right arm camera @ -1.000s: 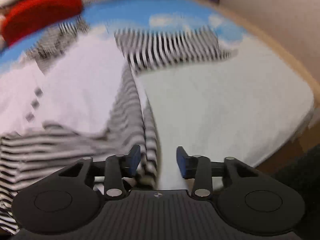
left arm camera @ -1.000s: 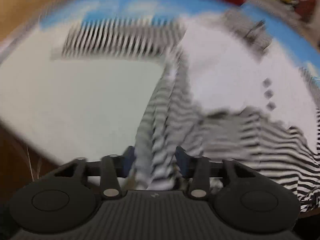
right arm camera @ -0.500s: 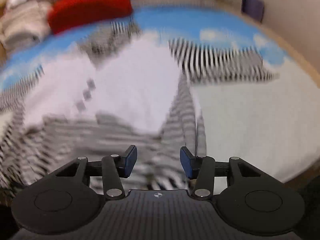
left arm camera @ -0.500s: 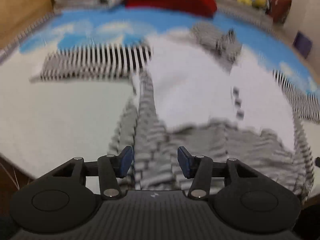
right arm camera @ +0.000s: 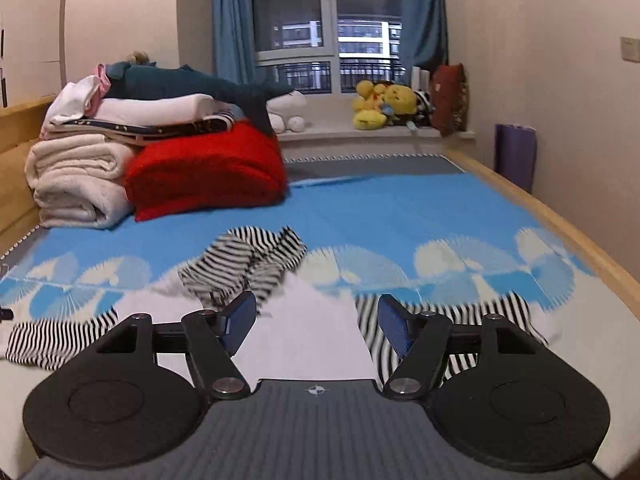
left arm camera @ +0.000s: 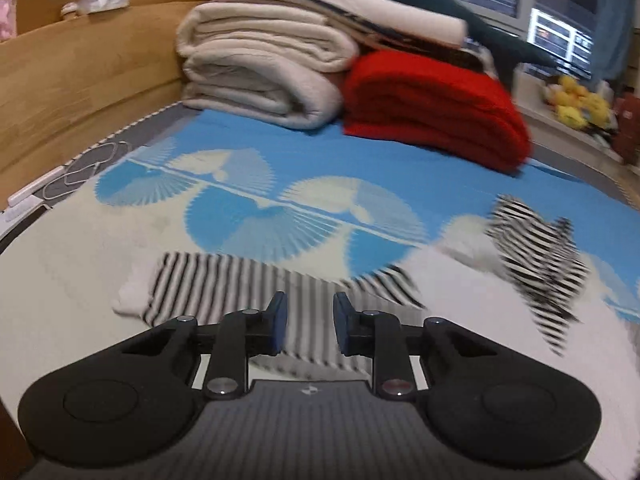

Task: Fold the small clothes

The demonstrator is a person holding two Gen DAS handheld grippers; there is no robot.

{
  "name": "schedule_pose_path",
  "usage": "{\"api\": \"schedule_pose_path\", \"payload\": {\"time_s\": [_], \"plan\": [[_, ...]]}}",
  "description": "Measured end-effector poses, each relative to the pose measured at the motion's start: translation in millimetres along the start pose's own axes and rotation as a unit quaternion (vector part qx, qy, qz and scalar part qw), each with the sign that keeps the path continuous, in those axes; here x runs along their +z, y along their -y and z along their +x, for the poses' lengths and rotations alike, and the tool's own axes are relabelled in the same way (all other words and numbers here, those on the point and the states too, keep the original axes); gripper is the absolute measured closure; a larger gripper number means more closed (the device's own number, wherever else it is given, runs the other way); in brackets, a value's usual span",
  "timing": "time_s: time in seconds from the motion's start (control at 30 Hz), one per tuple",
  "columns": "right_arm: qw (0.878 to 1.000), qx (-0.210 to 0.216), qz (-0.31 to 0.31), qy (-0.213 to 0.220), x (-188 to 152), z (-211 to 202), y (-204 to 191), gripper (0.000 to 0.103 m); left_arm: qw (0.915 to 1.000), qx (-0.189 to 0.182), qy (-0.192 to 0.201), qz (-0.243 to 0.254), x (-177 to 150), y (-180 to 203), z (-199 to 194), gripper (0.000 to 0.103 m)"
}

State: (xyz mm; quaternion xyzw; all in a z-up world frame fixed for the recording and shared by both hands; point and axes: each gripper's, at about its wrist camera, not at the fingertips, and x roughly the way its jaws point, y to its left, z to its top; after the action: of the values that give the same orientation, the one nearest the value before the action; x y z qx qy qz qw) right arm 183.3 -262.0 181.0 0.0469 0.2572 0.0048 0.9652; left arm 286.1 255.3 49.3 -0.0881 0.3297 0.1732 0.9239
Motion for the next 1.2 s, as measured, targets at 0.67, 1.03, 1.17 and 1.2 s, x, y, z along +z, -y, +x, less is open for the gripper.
{"api": "schedule_pose_path", "payload": {"time_s": [0.67, 1.03, 1.17, 1.2], "plan": [[0.987, 0.063, -0.099, -0.110, -18, 182, -79, 0.074, 0.9687, 0.148, -0.091, -0.177, -44, -141, 154, 0.091], [0.981, 0.049, -0.049, -0.180, -16, 206, -44, 0.074, 0.9977, -0.061, 0.032, -0.001, 25, 70, 73, 0.103], [0.979, 0.027, -0.003, -0.202, -18, 213, -23, 0.073, 0.9555, -0.286, -0.055, 0.049, 7, 183, 36, 0.095], [0.978, 0.020, 0.011, -0.209, -20, 215, -17, 0.073, 0.9399, -0.325, -0.079, 0.066, 1, 204, 29, 0.093]]}}
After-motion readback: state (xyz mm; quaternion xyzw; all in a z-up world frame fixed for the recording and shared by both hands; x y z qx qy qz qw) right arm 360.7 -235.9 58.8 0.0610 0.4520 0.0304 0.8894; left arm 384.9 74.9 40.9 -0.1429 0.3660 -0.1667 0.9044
